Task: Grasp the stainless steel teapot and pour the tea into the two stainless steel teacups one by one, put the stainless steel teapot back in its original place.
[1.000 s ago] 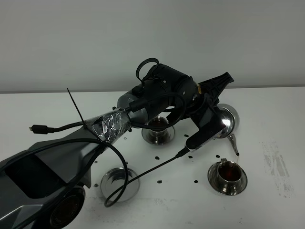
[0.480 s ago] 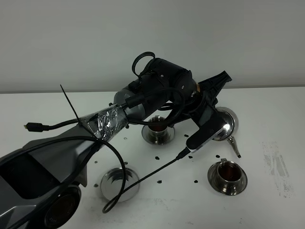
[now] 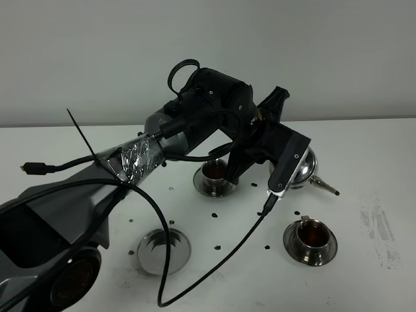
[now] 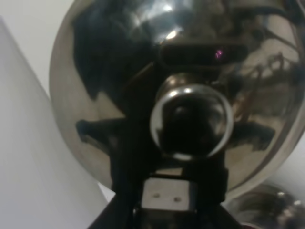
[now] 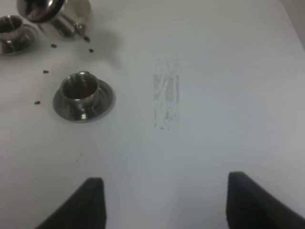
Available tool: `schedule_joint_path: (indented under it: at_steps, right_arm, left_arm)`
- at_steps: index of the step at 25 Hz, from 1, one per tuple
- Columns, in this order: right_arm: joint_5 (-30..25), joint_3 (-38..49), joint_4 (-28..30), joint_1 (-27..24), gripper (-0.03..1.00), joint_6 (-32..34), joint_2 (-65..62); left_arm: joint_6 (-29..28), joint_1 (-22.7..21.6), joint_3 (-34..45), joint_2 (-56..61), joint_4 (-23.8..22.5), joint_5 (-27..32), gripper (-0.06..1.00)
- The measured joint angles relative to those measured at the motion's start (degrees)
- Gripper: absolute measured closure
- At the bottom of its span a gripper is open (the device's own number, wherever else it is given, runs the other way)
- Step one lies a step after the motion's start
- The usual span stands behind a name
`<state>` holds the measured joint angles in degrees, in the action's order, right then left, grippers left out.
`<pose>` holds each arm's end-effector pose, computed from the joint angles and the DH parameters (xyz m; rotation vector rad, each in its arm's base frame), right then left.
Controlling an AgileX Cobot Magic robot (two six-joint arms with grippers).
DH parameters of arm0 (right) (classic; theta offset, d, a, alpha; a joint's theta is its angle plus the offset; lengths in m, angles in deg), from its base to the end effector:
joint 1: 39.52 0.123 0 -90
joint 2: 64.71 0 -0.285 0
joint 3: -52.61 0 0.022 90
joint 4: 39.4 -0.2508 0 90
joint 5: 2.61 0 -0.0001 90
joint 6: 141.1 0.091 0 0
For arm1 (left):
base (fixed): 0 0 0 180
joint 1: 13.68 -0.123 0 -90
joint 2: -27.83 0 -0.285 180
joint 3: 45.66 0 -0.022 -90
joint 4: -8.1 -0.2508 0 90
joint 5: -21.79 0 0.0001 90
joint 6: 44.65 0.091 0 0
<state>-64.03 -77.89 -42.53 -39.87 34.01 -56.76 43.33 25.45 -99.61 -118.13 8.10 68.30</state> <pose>-0.0031 0.0044 0.2720 -0.0844 2.0717 0.0097 0.4249 -0.3457 0.2275 2.1982 1.0933 0.3844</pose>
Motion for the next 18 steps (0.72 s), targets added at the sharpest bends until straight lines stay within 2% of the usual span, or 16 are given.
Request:
schedule_joint_path:
  at_steps: [4,12,15,18]
  right_arm:
    - [0.0,0.0,0.0,0.0,0.41,0.0,0.0]
    - [0.0,0.0,0.0,0.0,0.41,0.0,0.0]
    - [0.0,0.0,0.0,0.0,0.41,0.0,0.0]
    - [0.0,0.0,0.0,0.0,0.41,0.0,0.0]
  left_arm:
    - [-13.7,0.0,0.0,0.8,0.0,2.4,0.68]
    - [-40.4,0.0,0.0,0.9,0.0,11.7,0.68]
    - [-46.3,0.0,0.0,0.9,0.0,13.8,0.68]
    - [-50.0,0.0,0.0,0.9,-0.6,16.1,0.68]
